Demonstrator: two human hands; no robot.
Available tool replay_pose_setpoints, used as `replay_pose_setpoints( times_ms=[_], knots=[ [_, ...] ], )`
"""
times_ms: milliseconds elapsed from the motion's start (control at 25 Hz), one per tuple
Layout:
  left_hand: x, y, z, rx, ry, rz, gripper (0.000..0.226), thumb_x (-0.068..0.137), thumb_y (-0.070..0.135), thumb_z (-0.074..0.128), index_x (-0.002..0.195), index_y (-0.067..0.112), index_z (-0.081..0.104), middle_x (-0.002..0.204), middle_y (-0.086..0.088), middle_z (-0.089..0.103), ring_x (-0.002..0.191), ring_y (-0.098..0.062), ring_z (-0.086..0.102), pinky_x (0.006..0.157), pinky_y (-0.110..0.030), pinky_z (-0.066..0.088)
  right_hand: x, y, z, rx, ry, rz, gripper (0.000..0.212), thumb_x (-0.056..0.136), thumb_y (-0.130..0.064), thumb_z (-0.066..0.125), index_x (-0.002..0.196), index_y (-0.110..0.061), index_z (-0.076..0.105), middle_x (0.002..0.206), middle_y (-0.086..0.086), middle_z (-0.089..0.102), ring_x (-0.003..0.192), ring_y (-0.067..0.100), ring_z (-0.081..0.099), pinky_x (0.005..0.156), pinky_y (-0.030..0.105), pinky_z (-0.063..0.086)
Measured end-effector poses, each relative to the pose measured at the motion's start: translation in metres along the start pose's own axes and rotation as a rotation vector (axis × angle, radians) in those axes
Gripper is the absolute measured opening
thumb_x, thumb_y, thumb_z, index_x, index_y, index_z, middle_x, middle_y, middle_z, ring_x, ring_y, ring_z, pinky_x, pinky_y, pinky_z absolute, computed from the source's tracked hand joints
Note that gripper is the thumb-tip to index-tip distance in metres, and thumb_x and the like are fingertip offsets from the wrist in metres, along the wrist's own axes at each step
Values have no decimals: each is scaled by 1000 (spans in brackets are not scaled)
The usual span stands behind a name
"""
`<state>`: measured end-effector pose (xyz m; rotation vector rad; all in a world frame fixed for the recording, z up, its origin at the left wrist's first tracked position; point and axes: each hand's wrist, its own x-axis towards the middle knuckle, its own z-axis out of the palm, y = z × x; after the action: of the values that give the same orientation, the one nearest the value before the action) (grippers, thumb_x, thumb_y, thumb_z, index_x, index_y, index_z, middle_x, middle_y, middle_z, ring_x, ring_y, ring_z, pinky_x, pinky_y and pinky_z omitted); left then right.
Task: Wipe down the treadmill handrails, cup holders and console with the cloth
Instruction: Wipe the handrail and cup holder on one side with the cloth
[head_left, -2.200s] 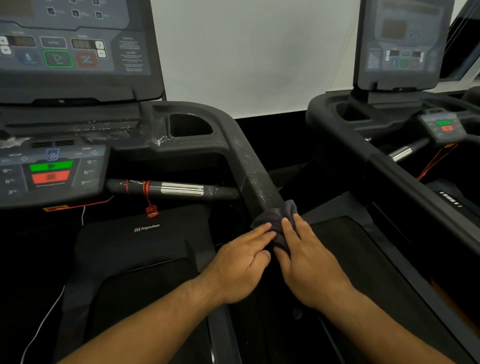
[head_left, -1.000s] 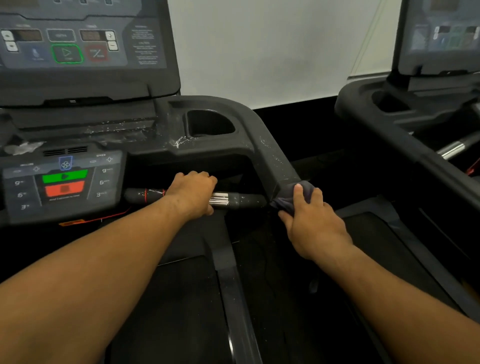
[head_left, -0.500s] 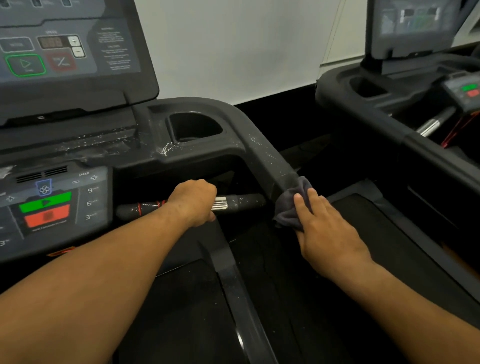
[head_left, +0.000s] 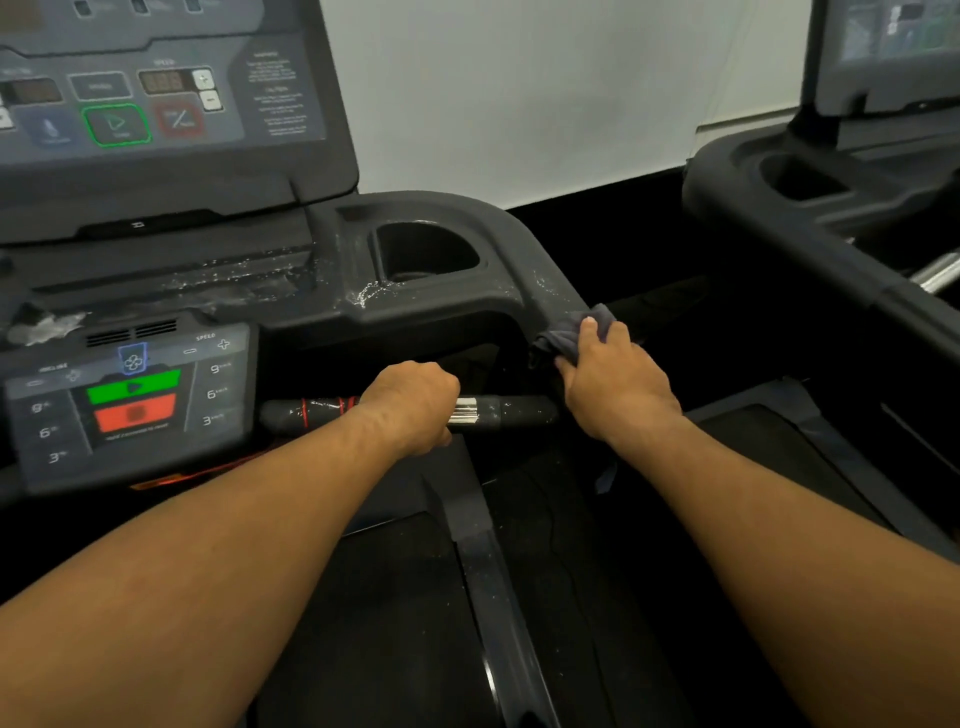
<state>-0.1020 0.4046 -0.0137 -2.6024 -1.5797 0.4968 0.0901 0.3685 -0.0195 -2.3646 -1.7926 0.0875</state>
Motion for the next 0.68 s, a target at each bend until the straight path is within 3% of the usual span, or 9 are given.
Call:
replay_pose_setpoints(
  times_ms=[120, 240, 520, 680],
  knots=[
    [2, 0, 3, -19, 14, -16, 33, 83, 40, 71, 106, 19, 61, 97, 0, 64, 83, -18, 62, 64, -29, 47, -25, 18, -5, -27, -64, -108, 66, 101, -38, 41, 154, -18, 7, 159, 14, 9, 143, 30, 22, 111, 41, 31],
    [3, 1, 7, -26, 42, -23, 34, 83, 41, 70, 106, 19, 59, 101, 0, 63, 87, -19, 63, 68, -30, 49, -53, 36, -11, -28, -159, -147, 66, 103, -38, 35, 154, -17, 0, 161, 12, -5, 148, 28, 6, 116, 39, 19],
    [5, 1, 8, -52, 49, -73, 32, 82, 37, 69, 107, 21, 57, 104, 3, 59, 91, -17, 59, 69, -28, 42, 29, 2, 3, 32, -84, -87, 68, 100, -43, 39, 154, -18, 6, 156, 16, 10, 137, 34, 29, 106, 46, 36],
    [3, 3, 7, -72, 27, -101, 32, 81, 37, 70, 107, 23, 57, 103, 4, 60, 89, -16, 58, 68, -28, 40, 52, -13, 13, -2, -78, -92, 66, 100, -37, 42, 155, -19, 8, 159, 15, 5, 144, 34, 17, 113, 48, 30]
  ],
)
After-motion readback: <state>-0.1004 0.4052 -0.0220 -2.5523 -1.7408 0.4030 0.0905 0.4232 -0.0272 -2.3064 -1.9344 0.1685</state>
